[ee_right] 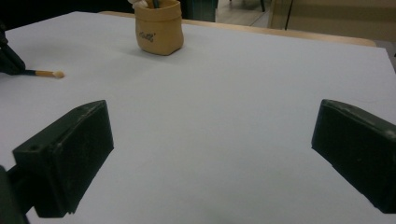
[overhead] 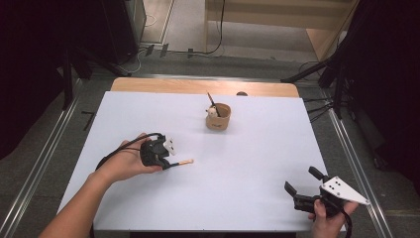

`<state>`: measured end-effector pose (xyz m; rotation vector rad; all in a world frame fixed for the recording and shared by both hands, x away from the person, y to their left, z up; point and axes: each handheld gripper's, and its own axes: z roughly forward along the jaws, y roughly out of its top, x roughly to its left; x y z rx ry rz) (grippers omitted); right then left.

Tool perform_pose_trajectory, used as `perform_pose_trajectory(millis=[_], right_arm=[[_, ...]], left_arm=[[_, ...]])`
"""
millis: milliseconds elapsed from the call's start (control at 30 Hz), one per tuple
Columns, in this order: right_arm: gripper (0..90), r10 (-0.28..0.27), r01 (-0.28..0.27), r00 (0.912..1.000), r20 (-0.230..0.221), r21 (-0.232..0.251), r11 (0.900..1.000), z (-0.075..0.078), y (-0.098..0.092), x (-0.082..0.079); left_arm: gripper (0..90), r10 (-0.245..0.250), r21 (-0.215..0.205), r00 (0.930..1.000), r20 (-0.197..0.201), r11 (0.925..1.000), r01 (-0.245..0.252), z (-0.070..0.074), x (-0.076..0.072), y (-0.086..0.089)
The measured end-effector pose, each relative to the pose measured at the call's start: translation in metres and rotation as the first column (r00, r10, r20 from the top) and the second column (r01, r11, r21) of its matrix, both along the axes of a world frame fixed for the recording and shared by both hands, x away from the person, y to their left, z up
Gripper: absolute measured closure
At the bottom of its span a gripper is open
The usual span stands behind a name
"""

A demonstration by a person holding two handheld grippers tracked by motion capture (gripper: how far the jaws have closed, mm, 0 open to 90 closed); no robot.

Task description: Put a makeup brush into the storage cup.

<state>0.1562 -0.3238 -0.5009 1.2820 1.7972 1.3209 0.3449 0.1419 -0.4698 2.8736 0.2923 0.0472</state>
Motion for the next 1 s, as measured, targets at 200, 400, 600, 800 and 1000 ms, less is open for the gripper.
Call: perform_pose_trajectory(millis=[200,400,600,800,1000], right_arm=[[0.0,-0.001,0.001,1.0,-0.003,0.004,1.0,-0.001,0.001,0.001],[0.0,-0.008,0.008,0.9999,0.007,0.01,1.0,0.001,0.005,0.001],[0.0,-0.002,0.0,0.9992,0.039,0.055,0.998,0.014,0.015,-0.002],[0.0,-0.004,0.002,0.9992,0.039,0.041,0.999,0.02,0.03,0.001],[0.0,-0.007,0.007,0.9991,0.041,0.011,1.0,0.029,0.049,0.005]], left_arm=[[85.2,0.068,-0.084,0.9976,0.01,0.9942,-0.067,0.005,0.0,0.007],[85.1,0.089,-0.27,0.996,0.011,0.9593,-0.083,0.021,-0.006,0.015],[85.2,0.12,-0.42,0.9924,0.026,0.9022,-0.098,0.031,-0.014,0.022],[85.2,0.15,-0.52,0.9885,0.015,0.8456,-0.121,0.032,-0.019,0.026],[85.2,0.155,-0.595,0.9879,-0.006,0.7934,-0.128,0.032,-0.023,0.026]])
